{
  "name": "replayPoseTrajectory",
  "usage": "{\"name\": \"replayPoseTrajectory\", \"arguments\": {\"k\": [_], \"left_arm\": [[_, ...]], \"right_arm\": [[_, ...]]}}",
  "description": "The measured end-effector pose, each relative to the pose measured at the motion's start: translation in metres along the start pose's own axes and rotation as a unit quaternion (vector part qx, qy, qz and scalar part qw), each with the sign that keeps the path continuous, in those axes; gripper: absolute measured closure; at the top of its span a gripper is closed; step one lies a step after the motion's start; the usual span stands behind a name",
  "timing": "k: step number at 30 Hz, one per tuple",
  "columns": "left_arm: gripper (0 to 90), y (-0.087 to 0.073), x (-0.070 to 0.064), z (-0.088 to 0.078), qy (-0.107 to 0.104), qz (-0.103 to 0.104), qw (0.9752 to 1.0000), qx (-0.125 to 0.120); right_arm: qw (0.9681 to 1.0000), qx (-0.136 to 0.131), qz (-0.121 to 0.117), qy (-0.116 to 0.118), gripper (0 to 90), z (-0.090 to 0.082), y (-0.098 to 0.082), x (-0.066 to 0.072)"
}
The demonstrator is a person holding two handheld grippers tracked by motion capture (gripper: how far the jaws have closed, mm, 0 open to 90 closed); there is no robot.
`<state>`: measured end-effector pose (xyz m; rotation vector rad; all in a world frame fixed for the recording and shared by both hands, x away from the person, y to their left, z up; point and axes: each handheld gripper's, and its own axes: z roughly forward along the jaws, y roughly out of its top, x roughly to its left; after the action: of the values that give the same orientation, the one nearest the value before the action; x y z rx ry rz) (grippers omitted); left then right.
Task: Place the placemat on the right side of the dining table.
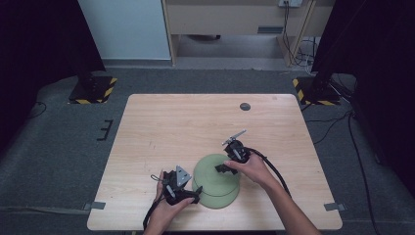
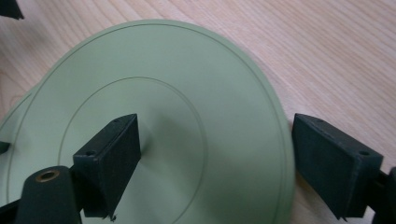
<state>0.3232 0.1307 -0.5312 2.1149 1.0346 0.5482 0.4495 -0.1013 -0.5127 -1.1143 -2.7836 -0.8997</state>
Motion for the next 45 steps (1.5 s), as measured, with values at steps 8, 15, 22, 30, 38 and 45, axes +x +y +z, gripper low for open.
{"name": "replayPoseTrajectory", "arguments": {"k": [8,15,22,30,38,45], "left_arm": [[0.3,0.000,0.000,0.000,0.002,0.000,1.0000,0.001],[0.3,0.001,0.000,0.000,0.001,-0.003,1.0000,0.004],[0.3,0.001,0.000,0.001,0.001,-0.006,1.0000,0.004],[0.3,0.000,0.000,0.001,0.001,-0.007,1.0000,0.003],[0.3,0.000,0.000,0.001,-0.001,-0.008,1.0000,0.003],[0.3,0.000,0.000,0.001,0.000,-0.009,1.0000,0.003]], "right_arm": [[1.0000,0.001,-0.007,-0.004,18.4,-0.005,0.004,0.004],[0.9989,-0.035,-0.024,-0.019,31.5,-0.027,0.009,0.012],[0.9973,-0.050,-0.053,0.002,46.8,-0.046,0.013,0.027],[0.9965,-0.037,-0.075,0.002,58.8,-0.043,0.011,0.032],[0.9973,-0.027,-0.067,-0.006,71.6,-0.039,0.011,0.022],[0.9980,-0.030,-0.056,-0.003,83.7,-0.041,0.012,0.018]]}}
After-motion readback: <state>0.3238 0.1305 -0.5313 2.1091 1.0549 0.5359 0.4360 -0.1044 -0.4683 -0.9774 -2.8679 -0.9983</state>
